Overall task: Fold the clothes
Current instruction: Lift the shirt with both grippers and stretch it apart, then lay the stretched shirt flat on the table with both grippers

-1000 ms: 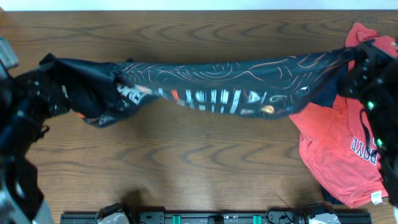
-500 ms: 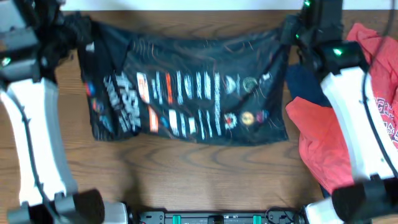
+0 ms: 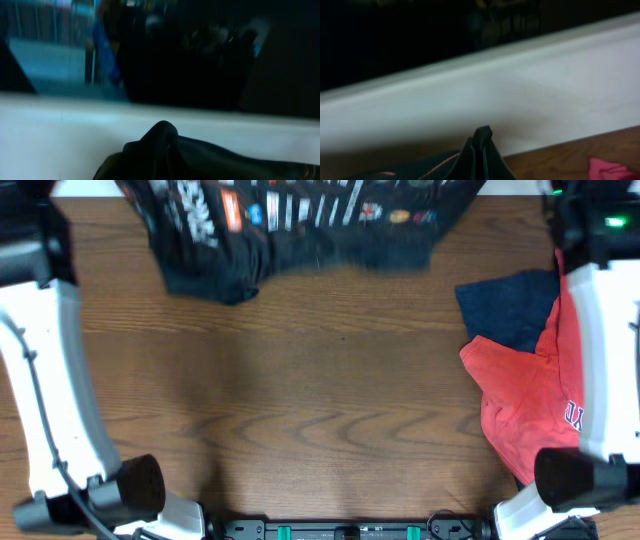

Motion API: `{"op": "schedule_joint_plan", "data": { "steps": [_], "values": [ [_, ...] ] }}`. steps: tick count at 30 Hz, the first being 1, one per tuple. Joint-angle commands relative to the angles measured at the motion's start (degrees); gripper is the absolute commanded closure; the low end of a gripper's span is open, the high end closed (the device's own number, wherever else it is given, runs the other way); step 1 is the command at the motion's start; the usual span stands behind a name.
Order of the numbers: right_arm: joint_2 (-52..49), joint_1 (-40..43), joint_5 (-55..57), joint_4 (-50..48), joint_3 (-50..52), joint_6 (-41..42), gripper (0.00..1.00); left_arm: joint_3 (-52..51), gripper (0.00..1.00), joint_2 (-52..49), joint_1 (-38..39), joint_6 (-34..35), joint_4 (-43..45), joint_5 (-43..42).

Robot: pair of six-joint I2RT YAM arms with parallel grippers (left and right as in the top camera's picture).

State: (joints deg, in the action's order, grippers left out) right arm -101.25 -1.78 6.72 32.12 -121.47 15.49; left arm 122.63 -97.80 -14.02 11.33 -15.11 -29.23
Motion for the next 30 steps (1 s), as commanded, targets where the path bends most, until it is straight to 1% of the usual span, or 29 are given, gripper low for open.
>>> {"op": "schedule_joint_plan", "data": {
  "steps": [1,3,4,5,7,9,12,14,16,22,25,30],
  "values": [
    [0.74,1.79,2.12,6.56,-3.74,0.52,0.99,3.96,0.94,1.64,-2.10,1.86,-4.90,-4.87],
    [0.74,1.77,2.54,13.14,-4.13,0.11,0.99,3.93,0.94,1.90,-2.10,1.79,-13.09,-6.47],
    [0.74,1.73,2.51,16.59,-4.11,0.13,0.99,3.93,0.94,1.90,-2.10,0.66,-19.58,-6.36],
    [0.72,1.70,2.51,21.38,-3.87,0.15,0.99,3.91,0.94,1.86,-2.10,-1.70,-26.73,-6.32],
    [0.61,1.73,2.51,27.93,-2.56,0.20,0.99,3.54,0.94,1.53,-2.10,-6.49,-39.39,-5.66],
    [0.55,1.75,3.28,34.36,-0.46,0.28,0.99,2.38,0.94,1.07,-2.10,-10.27,-52.24,-2.75],
    [0.50,1.77,5.09,42.03,3.78,0.35,0.99,-0.76,0.94,0.17,-2.10,-12.31,-65.24,3.45],
    [0.50,1.75,4.98,44.54,6.78,0.83,0.99,-3.45,0.94,-0.31,-2.10,-12.39,-69.16,8.20],
    [0.50,1.73,4.04,45.92,9.92,0.81,0.99,-7.10,0.94,-0.35,-2.10,-11.93,-70.10,11.80],
    [0.50,1.73,0.42,48.09,17.42,0.79,0.99,-13.33,0.94,-0.37,-2.10,-11.10,-70.42,13.05],
    [0.50,1.70,0.33,51.58,21.29,1.55,0.99,-15.91,0.94,-0.37,-2.10,-11.08,-73.92,15.76],
    [0.52,1.53,-0.04,54.01,29.92,3.19,0.99,-22.77,0.94,-0.26,-2.10,-10.80,-79.01,16.48]
  ]
}}
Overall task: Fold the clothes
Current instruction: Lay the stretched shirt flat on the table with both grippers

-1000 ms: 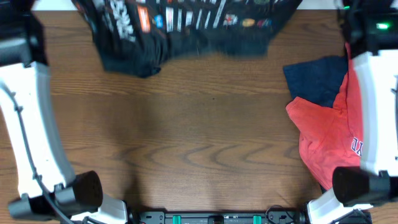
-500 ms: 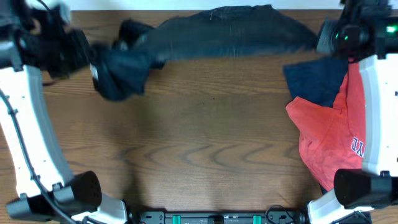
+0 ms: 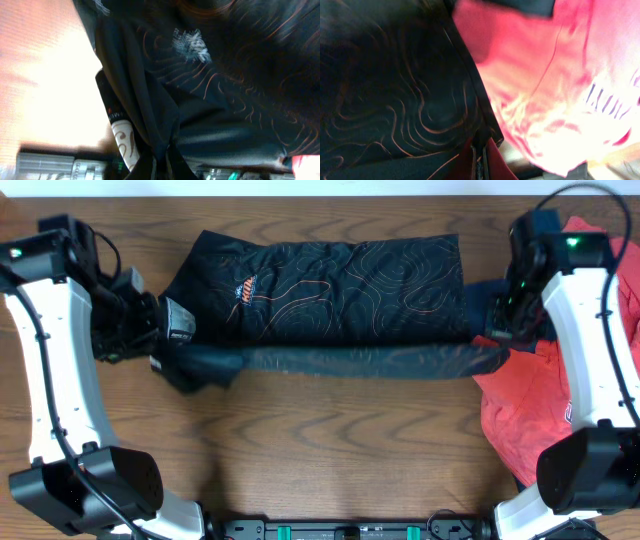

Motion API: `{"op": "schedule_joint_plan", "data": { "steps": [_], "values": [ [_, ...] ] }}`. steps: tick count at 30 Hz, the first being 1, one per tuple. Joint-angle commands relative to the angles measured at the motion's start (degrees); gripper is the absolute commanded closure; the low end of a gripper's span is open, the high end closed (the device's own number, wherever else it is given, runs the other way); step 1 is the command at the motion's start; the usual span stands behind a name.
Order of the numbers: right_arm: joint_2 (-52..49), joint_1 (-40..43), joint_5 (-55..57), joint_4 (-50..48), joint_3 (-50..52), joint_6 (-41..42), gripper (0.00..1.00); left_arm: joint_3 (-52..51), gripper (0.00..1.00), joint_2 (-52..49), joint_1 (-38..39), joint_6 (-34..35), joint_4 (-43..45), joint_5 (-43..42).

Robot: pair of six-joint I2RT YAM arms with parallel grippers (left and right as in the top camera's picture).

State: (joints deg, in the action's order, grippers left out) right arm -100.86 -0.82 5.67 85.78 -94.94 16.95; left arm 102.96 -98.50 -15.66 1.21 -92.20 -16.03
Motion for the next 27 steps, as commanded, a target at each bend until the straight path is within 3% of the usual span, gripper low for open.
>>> {"op": "schedule_joint_plan", "data": {
  "steps": [1,11,18,27],
  "values": [
    [0.13,0.48,-0.04,0.22,5.44,1.92,0.99,-5.01,0.94,0.59,-0.46,-0.70,-2.19,3.28],
    [0.13,-1.40,-2.51,-4.24,21.84,3.82,0.99,-27.67,0.94,6.95,-0.46,3.28,4.37,6.84],
    [0.70,-1.49,-2.49,-6.25,23.47,3.80,0.99,-32.39,0.94,13.79,-0.46,4.70,7.41,7.15],
    [0.81,-1.29,-3.72,-29.53,23.43,2.84,0.99,-32.41,0.94,12.37,-0.44,4.70,29.44,1.20]
  ]
}}
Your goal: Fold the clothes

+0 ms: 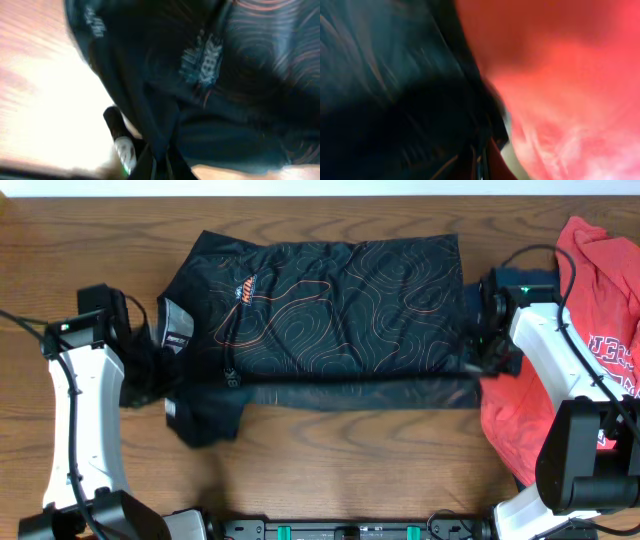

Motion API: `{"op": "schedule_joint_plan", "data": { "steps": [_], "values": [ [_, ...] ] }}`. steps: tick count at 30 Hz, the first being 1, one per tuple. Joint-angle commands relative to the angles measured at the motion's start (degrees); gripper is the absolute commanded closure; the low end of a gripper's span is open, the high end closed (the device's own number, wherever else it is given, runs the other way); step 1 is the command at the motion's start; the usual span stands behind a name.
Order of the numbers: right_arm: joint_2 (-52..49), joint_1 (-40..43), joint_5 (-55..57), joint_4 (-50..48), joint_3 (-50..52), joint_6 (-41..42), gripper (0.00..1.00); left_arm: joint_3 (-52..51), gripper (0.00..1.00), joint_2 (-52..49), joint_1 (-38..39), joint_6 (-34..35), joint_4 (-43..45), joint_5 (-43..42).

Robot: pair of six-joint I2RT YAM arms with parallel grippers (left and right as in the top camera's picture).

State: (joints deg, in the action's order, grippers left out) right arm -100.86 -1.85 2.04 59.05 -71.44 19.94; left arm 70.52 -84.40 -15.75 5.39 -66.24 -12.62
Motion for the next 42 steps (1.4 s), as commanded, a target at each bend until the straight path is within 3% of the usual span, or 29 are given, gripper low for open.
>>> {"op": "schedule_joint_plan", "data": {
  "steps": [1,7,15,17,18,19,20,22,23,27,31,33,38,40,42],
  "values": [
    [0.76,-0.26,-0.52,-5.79,-0.07,-0.26,0.99,0.04,0.94,-2.73,-0.35,0.52,6.71,-2.71],
    [0.17,-0.55,-1.03,-17.29,-0.04,-0.26,0.99,0.04,0.94,-9.99,0.07,0.92,19.98,-8.35],
    [-2.95,-0.76,-1.03,-26.73,-0.04,-0.26,0.99,0.04,0.94,-17.31,0.46,0.94,29.90,-8.85],
    [-4.07,-0.81,-1.25,-30.14,-0.04,-0.26,0.94,0.04,0.93,-17.55,0.46,0.94,31.71,-8.85],
    [-4.42,-0.81,-1.51,-31.65,-0.04,-0.26,0.85,0.07,0.72,-17.49,0.46,0.94,32.48,-8.85],
    [-4.85,-0.83,-1.68,-33.11,-0.04,-0.26,0.72,0.15,0.37,-17.33,0.46,0.94,32.89,-8.85],
    [-5.03,-0.85,-1.79,-34.07,-0.04,-0.26,0.62,0.33,0.18,-17.16,0.44,0.92,32.96,-8.85],
    [-5.03,-0.83,-1.88,-34.64,-0.04,-0.28,0.50,0.48,0.07,-16.61,0.39,0.90,32.11,-8.81],
    [-5.01,-0.79,-1.88,-34.36,-0.04,-0.28,0.37,0.48,0.04,-16.13,0.22,0.90,30.93,-8.79],
    [-5.03,-0.81,-1.92,-29.44,-0.04,-0.26,0.36,0.48,0.00,-15.32,-0.90,0.92,24.37,-7.50],
    [-5.05,-0.81,-1.84,-20.39,0.02,-0.33,0.37,-0.37,0.00,-15.54,-1.20,0.92,18.86,1.70],
    [-5.22,-0.81,-1.84,-17.59,0.39,-0.72,0.37,-1.77,0.00,-15.56,-1.20,0.92,19.52,5.64],
    [-5.25,-0.90,-1.88,-18.62,3.37,-0.72,0.37,-6.14,0.00,-15.58,-1.20,0.92,25.49,5.81],
    [-5.25,-0.92,-1.86,-19.69,4.52,-0.72,0.39,-7.76,0.07,-15.58,-1.20,0.92,27.76,5.81],
    [-5.25,-0.90,-1.86,-20.15,5.44,-0.72,0.40,-9.20,0.24,-15.58,-1.20,0.94,29.44,5.79]
  ]
}}
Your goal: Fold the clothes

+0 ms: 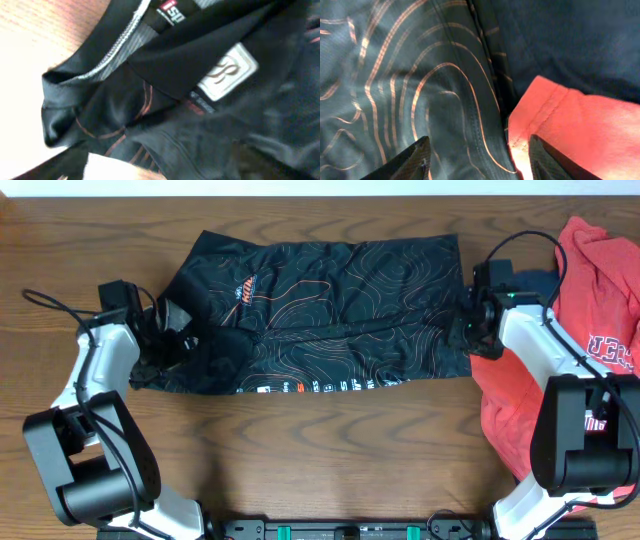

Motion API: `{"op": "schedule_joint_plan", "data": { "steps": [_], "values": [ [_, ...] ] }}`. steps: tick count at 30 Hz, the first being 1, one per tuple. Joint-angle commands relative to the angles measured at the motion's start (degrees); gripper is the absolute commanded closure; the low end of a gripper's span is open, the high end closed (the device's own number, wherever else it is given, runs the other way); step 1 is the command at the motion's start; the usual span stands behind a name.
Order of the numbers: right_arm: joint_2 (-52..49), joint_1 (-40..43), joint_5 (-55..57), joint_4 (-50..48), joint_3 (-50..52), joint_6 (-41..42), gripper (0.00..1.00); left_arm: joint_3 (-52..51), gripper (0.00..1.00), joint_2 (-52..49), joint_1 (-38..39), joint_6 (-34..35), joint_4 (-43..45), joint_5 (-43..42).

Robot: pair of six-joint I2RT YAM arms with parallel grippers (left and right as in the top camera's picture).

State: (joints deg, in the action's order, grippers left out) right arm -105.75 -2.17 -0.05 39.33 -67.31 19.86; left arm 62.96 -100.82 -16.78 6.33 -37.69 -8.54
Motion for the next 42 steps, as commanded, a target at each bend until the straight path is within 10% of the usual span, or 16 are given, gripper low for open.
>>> {"op": "schedule_joint_plan", "data": {
  "steps": [1,7,16,23,26,31,42],
  "values": [
    [-0.35,-0.57,0.24,-0.70,1.73,-0.63,0.40,-2.19,0.27,0.83,-0.17,-0.02,1.44,1.60],
    [-0.35,-0.48,0.24,-1.86,3.65,-0.63,0.41,-2.47,0.32,0.85,-0.17,-0.04,2.03,0.22],
    [-0.35,-0.48,1.75,-2.54,4.50,-0.66,0.49,-2.86,0.81,0.83,-0.17,-0.04,2.45,0.24],
    [-0.35,-0.63,1.27,-6.95,5.97,-2.45,0.53,-5.03,0.81,0.83,-0.17,0.00,5.73,0.26],
    [-0.35,-1.07,0.98,-8.31,7.48,-3.45,0.53,-5.64,0.50,0.83,-0.17,0.00,6.82,0.26],
    [-0.35,-2.12,-0.26,-9.53,10.25,-4.76,0.49,-6.95,0.49,0.83,-0.20,-0.02,8.50,0.72],
    [-0.35,-3.48,-0.46,-8.17,12.79,-5.05,0.99,-11.74,0.94,0.83,-0.20,0.42,13.31,0.76]
  ]
}}
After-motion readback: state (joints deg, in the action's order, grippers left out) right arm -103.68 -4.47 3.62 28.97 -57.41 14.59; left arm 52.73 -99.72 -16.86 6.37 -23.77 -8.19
